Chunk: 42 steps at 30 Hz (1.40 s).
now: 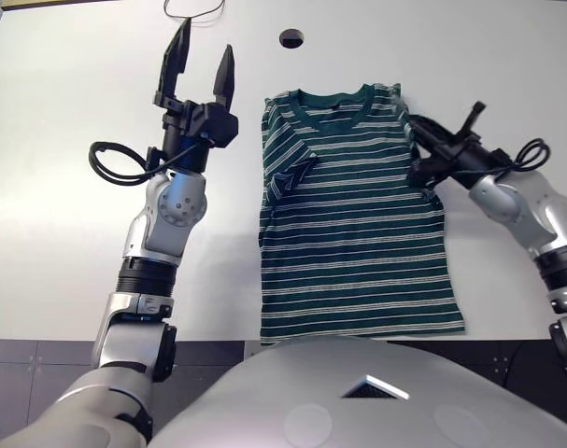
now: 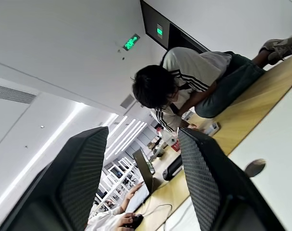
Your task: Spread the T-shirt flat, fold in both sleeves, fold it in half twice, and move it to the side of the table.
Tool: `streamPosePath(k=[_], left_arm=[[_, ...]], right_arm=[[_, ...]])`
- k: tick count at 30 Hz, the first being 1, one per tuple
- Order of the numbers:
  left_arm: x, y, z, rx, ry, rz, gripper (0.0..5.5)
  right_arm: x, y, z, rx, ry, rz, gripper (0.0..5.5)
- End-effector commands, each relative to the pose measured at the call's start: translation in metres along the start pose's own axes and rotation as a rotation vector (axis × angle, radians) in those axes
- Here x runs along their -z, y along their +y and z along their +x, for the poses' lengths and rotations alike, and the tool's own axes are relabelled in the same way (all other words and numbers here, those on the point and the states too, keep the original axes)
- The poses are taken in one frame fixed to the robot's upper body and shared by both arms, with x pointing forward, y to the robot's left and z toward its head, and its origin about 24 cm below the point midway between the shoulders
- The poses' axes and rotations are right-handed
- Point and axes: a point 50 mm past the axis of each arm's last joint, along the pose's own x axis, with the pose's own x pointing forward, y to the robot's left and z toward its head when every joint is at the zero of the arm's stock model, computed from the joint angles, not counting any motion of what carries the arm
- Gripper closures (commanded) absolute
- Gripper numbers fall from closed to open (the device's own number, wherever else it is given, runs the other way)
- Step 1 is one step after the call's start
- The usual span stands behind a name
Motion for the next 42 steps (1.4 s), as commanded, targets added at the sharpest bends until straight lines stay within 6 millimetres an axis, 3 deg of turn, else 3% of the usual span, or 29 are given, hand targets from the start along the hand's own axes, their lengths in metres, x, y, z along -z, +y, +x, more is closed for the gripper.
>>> streamPosePath(k=[1, 8, 13, 16, 18, 19, 21, 25, 28, 31, 35, 42], left_arm=[[-0.002, -0.006, 0.002, 0.039, -0.015, 0.002, 2.8], [0.0, 0.0, -0.004, 0.058, -0.013, 0.018, 2.8], [0.003, 0.008, -0.018, 0.164, -0.027, 0.037, 2.8], [-0.002, 0.018, -0.041, 0.348, -0.085, 0.02, 2.8], [-0.009, 0.027, -0.072, 0.55, -0.1, -0.002, 2.8], [-0.012, 0.031, -0.086, 0.645, -0.088, -0.024, 2.8], [-0.022, 0.038, -0.112, 0.837, -0.063, -0.06, 2.8], [-0.028, 0.048, -0.151, 1.21, 0.032, -0.031, 2.8], [-0.026, 0.051, -0.174, 1.361, 0.122, -0.023, 2.8], [-0.029, 0.045, -0.18, 1.452, 0.123, -0.025, 2.8], [-0.036, 0.033, -0.179, 1.542, 0.062, -0.047, 2.8], [-0.048, 0.02, -0.172, 1.621, -0.042, -0.089, 2.8]], right_arm=[[-0.011, 0.004, 0.012, -0.053, -0.049, -0.039, 5.19], [-0.011, 0.007, 0.01, -0.096, -0.048, -0.035, 3.8], [-0.018, 0.001, 0.001, -0.081, -0.074, -0.031, 2.93], [-0.017, -0.024, -0.025, 0.011, -0.082, 0.025, 2.35], [-0.013, -0.051, -0.056, 0.12, -0.069, 0.125, 2.02], [-0.011, -0.056, -0.07, 0.123, -0.062, 0.174, 1.96], [-0.006, -0.049, -0.099, 0.027, -0.021, 0.217, 1.96], [-0.008, 0.005, -0.149, -0.447, 0.076, 0.179, 1.96], [-0.013, 0.022, -0.174, -0.61, 0.111, 0.109, 1.96], [-0.029, 0.035, -0.182, -0.737, 0.024, 0.073, 1.96], [-0.038, 0.024, -0.181, -0.841, -0.093, -0.038, 1.96], [-0.064, 0.018, -0.191, -0.994, -0.263, -0.045, 1.96]])
